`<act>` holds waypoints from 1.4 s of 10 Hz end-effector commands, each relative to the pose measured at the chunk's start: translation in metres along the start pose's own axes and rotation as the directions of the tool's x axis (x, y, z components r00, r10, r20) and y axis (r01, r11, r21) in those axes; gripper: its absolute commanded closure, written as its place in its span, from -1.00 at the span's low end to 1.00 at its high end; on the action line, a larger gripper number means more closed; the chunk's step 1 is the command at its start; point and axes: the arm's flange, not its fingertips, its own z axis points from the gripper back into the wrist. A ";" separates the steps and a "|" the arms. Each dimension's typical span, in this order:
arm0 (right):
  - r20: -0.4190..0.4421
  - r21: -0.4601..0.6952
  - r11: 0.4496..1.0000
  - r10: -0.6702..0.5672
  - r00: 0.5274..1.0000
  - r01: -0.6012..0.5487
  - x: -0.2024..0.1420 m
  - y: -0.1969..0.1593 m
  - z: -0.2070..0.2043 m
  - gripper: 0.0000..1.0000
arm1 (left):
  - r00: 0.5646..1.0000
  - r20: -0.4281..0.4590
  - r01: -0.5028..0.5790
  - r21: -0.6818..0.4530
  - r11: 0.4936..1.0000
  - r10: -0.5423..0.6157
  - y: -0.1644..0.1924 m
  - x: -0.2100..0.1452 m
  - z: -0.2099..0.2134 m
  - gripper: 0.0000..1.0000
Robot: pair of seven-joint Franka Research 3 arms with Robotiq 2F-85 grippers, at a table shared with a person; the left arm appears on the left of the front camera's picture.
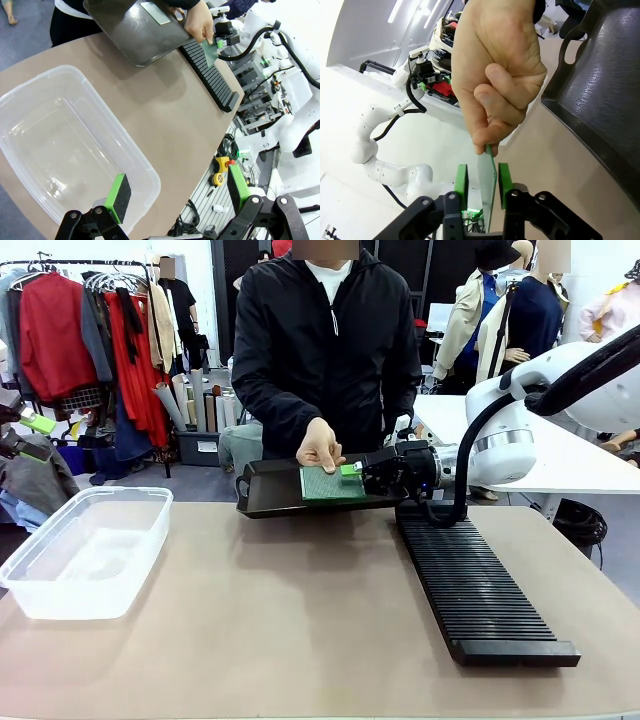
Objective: Sort PCBs into racks and boxes based on the side picked up.
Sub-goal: Pick up the Blank PCB handed by the Human, then if the short side of the Blank PCB is picked up, insert it into the PCB Rack ; if the long side is picked up, place it in the Organizing box.
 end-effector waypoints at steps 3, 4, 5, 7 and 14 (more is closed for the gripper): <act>0.045 0.013 1.000 -0.001 0.999 0.000 0.003 0.001 -0.005 0.83 | 1.000 0.005 0.001 0.003 1.000 -0.001 0.000 0.000 0.001 -1.00; 0.050 0.010 1.000 -0.002 0.999 0.001 0.003 0.001 -0.005 1.00 | 1.000 0.005 0.001 0.003 1.000 -0.001 0.000 0.000 0.001 -1.00; 0.049 0.013 1.000 -0.003 0.999 0.002 0.003 0.001 -0.006 1.00 | 1.000 0.005 0.001 0.003 1.000 -0.001 0.000 0.000 0.001 -1.00; 0.044 0.013 1.000 -0.007 0.999 0.006 0.002 0.001 -0.008 1.00 | 1.000 0.005 0.001 0.003 1.000 -0.001 0.000 0.000 0.001 -1.00; 0.013 0.005 1.000 -0.003 1.000 0.003 0.000 0.000 0.000 1.00 | 1.000 0.005 0.001 0.003 1.000 -0.001 0.000 0.000 0.001 -1.00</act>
